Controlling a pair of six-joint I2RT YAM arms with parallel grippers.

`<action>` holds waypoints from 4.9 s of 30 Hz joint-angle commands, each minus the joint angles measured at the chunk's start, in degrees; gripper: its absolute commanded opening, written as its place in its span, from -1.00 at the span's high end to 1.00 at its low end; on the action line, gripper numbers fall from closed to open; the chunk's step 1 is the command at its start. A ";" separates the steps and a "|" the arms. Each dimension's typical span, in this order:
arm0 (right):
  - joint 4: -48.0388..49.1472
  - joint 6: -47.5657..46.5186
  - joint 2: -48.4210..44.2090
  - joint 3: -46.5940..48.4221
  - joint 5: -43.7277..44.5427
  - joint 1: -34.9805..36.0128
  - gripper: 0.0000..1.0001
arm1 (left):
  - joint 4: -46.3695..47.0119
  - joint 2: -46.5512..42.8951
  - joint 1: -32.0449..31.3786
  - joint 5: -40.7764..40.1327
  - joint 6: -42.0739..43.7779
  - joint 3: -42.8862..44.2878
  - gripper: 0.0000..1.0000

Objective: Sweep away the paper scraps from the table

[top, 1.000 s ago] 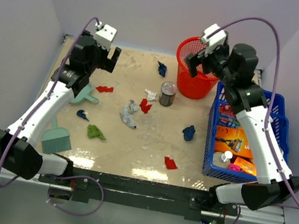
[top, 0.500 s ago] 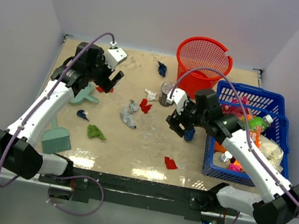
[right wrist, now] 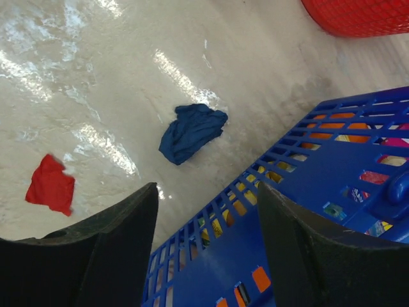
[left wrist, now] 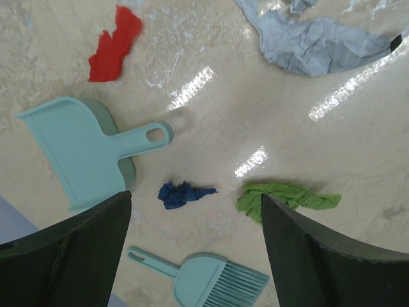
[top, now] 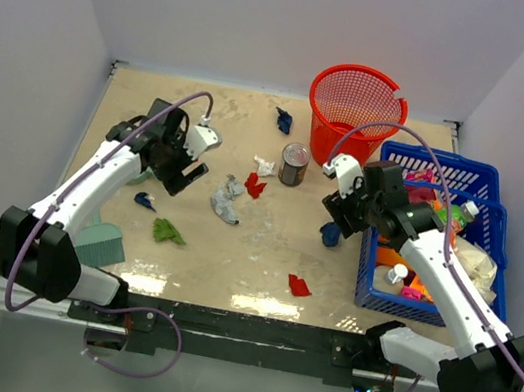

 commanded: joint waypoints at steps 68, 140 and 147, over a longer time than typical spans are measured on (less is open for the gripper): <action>11.34 -1.07 10.14 13.74 -8.44 5.69 -0.72 | 6.10 9.30 42.32 -24.34 3.47 -23.94 0.13; 18.98 14.13 25.51 38.87 -28.12 5.60 -0.85 | -3.92 6.40 20.00 48.17 7.79 17.65 1.00; 24.25 21.25 32.37 42.48 -35.31 5.69 -0.82 | 7.40 3.15 17.53 49.22 -2.38 11.06 1.00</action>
